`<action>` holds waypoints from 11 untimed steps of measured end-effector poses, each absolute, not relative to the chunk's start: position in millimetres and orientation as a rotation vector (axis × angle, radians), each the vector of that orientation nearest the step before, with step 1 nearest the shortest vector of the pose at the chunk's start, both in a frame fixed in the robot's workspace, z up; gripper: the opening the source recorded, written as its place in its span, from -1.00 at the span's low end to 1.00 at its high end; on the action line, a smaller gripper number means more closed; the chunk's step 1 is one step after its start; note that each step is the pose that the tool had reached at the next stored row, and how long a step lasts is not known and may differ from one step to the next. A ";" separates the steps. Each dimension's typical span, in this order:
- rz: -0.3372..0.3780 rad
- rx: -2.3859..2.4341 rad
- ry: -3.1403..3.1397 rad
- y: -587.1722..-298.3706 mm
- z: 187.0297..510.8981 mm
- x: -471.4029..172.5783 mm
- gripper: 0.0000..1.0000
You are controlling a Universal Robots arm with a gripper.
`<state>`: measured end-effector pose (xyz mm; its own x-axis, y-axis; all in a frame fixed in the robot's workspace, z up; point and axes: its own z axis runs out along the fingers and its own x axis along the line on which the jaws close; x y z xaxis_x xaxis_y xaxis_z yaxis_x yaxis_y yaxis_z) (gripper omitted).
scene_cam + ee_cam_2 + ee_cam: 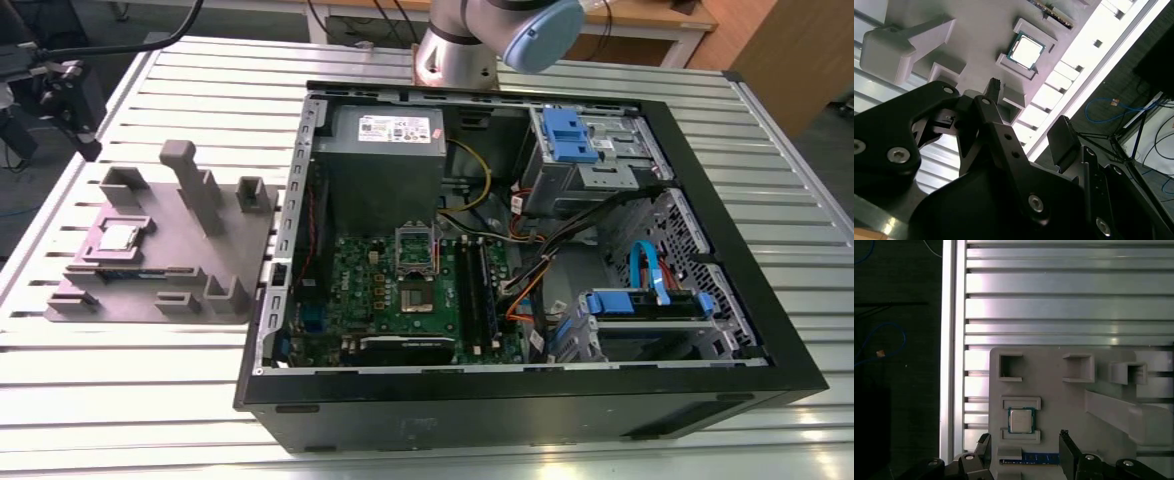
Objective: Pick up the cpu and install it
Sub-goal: 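Pick up the cpu and move it towards the insertion slot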
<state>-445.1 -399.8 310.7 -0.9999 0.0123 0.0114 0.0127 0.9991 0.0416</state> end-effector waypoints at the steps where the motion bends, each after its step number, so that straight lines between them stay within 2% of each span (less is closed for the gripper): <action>1: -0.065 -0.020 -3.130 -399.8 310.5 -445.1 0.29; 11: -0.065 -0.020 -3.130 -399.8 308.8 -445.1 0.29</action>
<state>-445.1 -399.8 308.8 -0.9999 0.0123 0.0114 0.0127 0.9991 0.0416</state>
